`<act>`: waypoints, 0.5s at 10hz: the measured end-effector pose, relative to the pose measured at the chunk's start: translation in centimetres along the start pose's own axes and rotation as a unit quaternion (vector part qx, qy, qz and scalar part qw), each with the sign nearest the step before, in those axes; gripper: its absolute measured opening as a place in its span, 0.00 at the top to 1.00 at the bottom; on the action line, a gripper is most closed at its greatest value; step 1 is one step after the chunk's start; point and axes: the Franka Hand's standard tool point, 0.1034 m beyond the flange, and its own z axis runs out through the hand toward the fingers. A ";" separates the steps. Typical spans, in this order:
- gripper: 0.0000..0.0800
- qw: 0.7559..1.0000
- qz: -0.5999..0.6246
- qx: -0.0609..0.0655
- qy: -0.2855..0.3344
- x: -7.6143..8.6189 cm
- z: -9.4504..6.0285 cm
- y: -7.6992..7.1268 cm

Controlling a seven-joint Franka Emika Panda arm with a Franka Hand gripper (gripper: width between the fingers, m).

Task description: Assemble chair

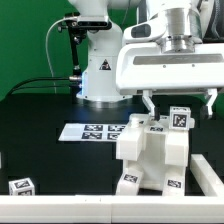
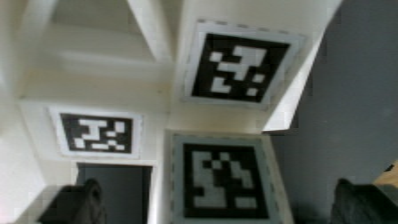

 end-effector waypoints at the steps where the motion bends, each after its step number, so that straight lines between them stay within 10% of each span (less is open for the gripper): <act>1: 0.19 1.000 0.000 0.000 0.000 0.0 0.0 0.0; 5: 0.19 0.987 0.059 0.015 -0.150 0.5 -1.5 -1.4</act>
Offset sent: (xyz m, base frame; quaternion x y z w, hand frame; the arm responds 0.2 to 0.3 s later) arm 0.0078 -0.0175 0.0335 -0.0389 -0.1049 0.0324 0.9932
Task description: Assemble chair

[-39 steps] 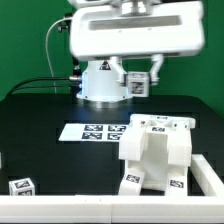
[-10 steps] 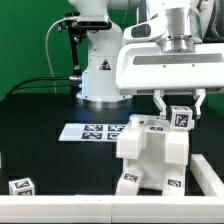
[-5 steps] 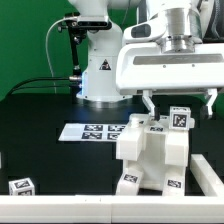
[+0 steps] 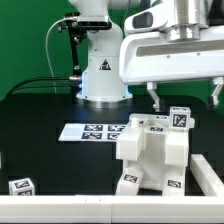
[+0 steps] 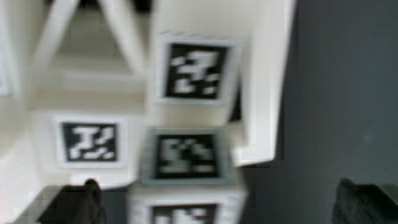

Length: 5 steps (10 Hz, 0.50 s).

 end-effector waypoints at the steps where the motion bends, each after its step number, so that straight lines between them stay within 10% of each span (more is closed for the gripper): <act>1: 0.19 0.999 0.014 -0.001 -0.048 0.6 -0.2 -0.3; 5: 0.19 0.990 0.026 -0.005 -0.137 1.0 0.0 0.2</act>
Offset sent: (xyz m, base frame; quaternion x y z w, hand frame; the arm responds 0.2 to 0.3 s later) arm 0.0000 0.0000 0.0000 0.0000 -0.1938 0.0000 0.9810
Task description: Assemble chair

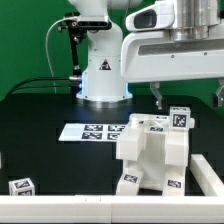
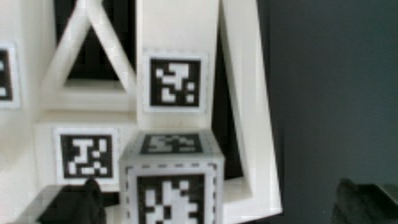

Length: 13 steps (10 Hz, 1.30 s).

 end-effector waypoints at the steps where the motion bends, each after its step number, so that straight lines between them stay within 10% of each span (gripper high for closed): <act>1: 0.19 1.000 0.000 -0.002 -0.001 0.0 0.0 0.2; 4: 0.19 0.999 0.041 -0.026 0.000 1.0 0.3 1.5; 8: 0.19 0.999 0.043 -0.029 0.004 0.5 1.6 1.2; 13: 0.65 0.998 0.050 -0.029 0.004 0.5 1.6 1.2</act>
Offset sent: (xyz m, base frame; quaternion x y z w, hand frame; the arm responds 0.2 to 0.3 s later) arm 0.0173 -0.0160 -0.0083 -0.0695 0.0204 0.0659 0.9952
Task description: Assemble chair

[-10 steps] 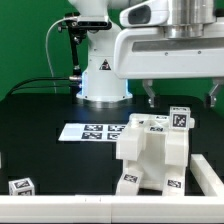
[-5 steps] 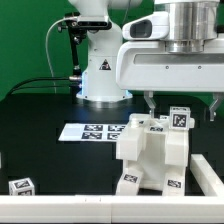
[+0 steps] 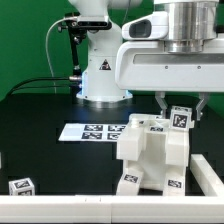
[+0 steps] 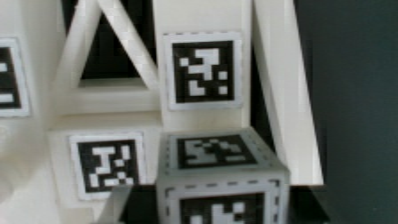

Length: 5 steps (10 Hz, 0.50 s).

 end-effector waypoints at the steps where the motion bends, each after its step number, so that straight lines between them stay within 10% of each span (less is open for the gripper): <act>1: 0.65 1.000 0.004 0.000 0.000 0.0 0.0 0.0; 5: 0.65 0.995 0.099 0.000 0.000 0.0 0.0 0.0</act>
Offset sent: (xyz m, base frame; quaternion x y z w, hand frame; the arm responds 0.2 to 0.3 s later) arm 0.0000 0.0000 0.0000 0.0000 0.0000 0.1296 0.9916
